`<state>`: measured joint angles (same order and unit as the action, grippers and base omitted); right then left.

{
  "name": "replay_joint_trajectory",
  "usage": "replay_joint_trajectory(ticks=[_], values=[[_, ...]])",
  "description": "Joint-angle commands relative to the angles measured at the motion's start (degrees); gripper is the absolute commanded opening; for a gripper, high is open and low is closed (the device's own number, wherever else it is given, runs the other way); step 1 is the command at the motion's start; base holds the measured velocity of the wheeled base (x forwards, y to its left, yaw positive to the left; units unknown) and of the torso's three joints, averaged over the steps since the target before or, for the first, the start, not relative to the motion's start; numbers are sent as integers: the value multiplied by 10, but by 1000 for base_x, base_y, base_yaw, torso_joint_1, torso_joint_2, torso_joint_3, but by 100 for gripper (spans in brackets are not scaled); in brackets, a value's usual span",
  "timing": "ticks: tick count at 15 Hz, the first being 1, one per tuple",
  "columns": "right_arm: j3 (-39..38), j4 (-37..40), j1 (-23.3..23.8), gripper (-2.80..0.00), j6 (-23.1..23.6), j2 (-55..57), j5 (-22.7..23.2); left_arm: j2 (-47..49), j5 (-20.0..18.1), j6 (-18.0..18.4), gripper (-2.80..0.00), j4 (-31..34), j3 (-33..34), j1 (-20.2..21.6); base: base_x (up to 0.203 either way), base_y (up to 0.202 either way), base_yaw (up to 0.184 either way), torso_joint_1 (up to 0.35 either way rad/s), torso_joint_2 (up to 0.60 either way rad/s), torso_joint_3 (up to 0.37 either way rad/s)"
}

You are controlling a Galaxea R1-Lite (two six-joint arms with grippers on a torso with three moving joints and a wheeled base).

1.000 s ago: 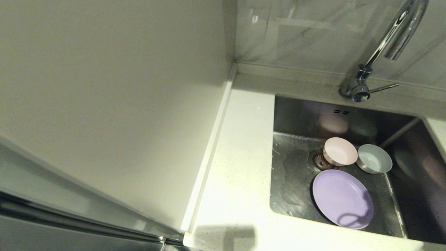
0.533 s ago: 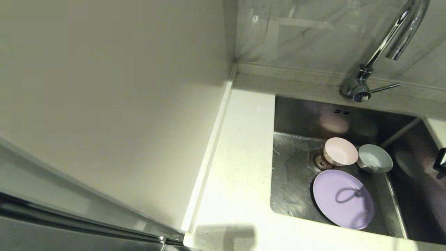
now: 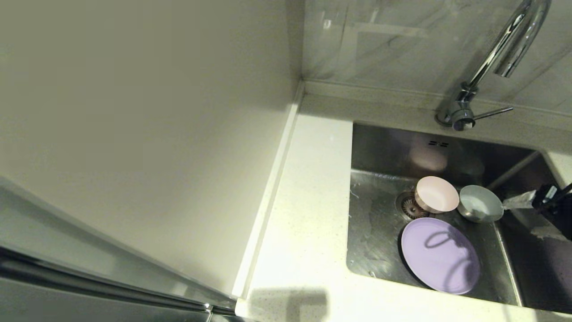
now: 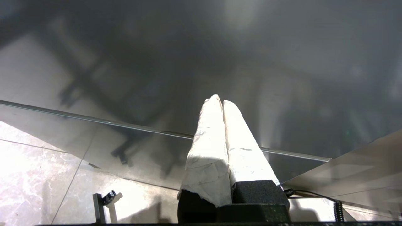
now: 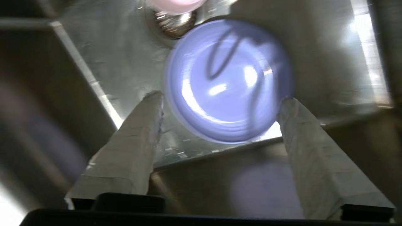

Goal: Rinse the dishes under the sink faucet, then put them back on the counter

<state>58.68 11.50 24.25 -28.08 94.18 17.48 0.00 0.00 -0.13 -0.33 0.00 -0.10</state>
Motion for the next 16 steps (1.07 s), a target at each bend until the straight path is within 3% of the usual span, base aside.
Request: replay_joint_trajectory(ticks=[1, 3, 9, 14, 16], values=[[14, 0, 0, 0, -4, 36, 23, 0, 0, 0, -280, 0, 2, 0, 0, 0, 0, 0, 0, 0], [20, -14, -1, 0, 5, 65, 32, 0, 0, 0, -280, 0, 1, 0, 0, 0, 0, 0, 0, 0], [-5, -256, -1, 0, 109, 181, 31, 0, 0, 0, -280, 0, 1, 0, 0, 0, 0, 0, 0, 0], [6, -356, -35, 0, 116, 221, 34, 0, 0, 0, -280, 0, 2, 0, 0, 0, 0, 0, 0, 0], [1, -378, -53, 0, 142, 237, 31, 0, 0, 0, -280, 0, 1, 0, 0, 0, 0, 0, 0, 0]])
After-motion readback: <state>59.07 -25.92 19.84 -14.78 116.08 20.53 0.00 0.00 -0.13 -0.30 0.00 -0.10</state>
